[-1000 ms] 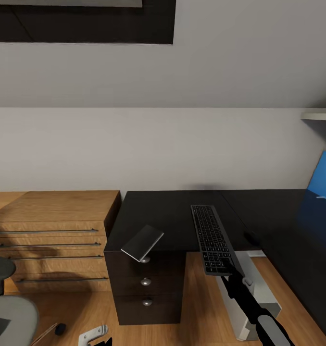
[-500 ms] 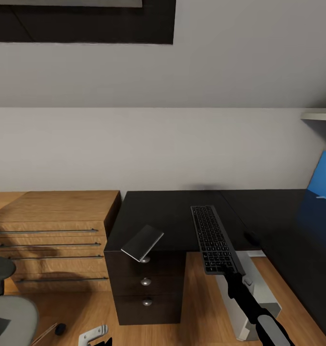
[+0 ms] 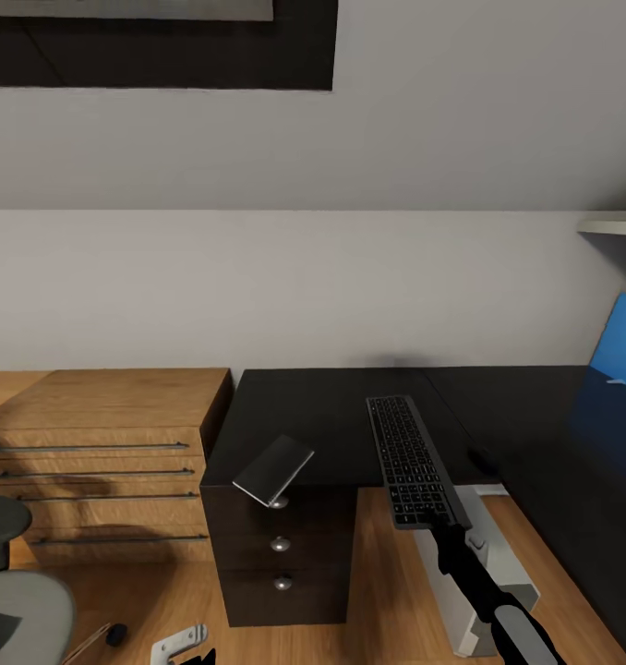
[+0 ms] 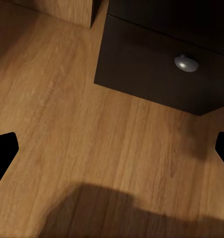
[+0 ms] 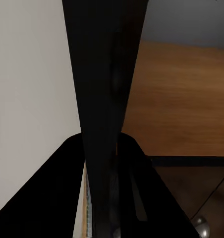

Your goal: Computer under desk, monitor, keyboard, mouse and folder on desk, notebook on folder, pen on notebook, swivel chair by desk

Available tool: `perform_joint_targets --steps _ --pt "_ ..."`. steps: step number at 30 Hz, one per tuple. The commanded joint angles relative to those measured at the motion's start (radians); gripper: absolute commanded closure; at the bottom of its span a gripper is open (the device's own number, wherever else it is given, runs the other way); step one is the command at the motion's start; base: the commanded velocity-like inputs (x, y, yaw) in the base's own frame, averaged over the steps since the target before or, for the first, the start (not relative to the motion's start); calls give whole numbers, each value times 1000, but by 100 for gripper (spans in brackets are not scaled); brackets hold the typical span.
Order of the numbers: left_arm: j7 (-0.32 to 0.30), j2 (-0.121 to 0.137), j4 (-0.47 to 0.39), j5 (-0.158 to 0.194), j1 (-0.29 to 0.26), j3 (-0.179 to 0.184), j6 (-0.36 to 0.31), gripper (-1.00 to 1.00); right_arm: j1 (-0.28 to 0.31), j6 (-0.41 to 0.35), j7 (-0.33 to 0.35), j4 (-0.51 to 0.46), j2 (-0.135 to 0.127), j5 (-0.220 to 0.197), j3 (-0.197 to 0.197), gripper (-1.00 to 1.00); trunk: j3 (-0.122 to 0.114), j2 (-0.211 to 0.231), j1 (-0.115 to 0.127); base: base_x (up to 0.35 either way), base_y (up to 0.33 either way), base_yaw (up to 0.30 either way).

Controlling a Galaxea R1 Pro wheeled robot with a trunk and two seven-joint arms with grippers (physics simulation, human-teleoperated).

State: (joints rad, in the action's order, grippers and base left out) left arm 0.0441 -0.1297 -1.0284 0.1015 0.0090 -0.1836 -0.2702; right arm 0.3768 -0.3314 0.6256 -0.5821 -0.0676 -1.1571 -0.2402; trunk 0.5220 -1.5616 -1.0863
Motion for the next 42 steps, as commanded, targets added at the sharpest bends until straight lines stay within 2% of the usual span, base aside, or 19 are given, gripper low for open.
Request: perform_joint_targets --steps 1,19,25,30,42 --pt "4 -1 -2 11 0 0 -6 -100 1 -9 3 1 0 -9 -2 100 -2 7 4 0 0 0" --pt "4 -1 -2 10 0 0 -6 -100 1 -9 1 -1 -7 -9 -2 100 -59 133 73 0 0 0" --pt "4 -1 0 9 0 0 -2 -100 1 -11 -9 -6 -20 -9 -2 100 -78 175 96 0 0 0" --pt "5 -1 11 9 0 1 18 -100 1 -19 -12 -7 -44 -10 -1 100 -93 210 115 0 0 0" --pt "7 -1 21 7 0 4 24 -100 1 -86 -18 -46 -85 -9 0 100 -131 294 161 0 0 0"
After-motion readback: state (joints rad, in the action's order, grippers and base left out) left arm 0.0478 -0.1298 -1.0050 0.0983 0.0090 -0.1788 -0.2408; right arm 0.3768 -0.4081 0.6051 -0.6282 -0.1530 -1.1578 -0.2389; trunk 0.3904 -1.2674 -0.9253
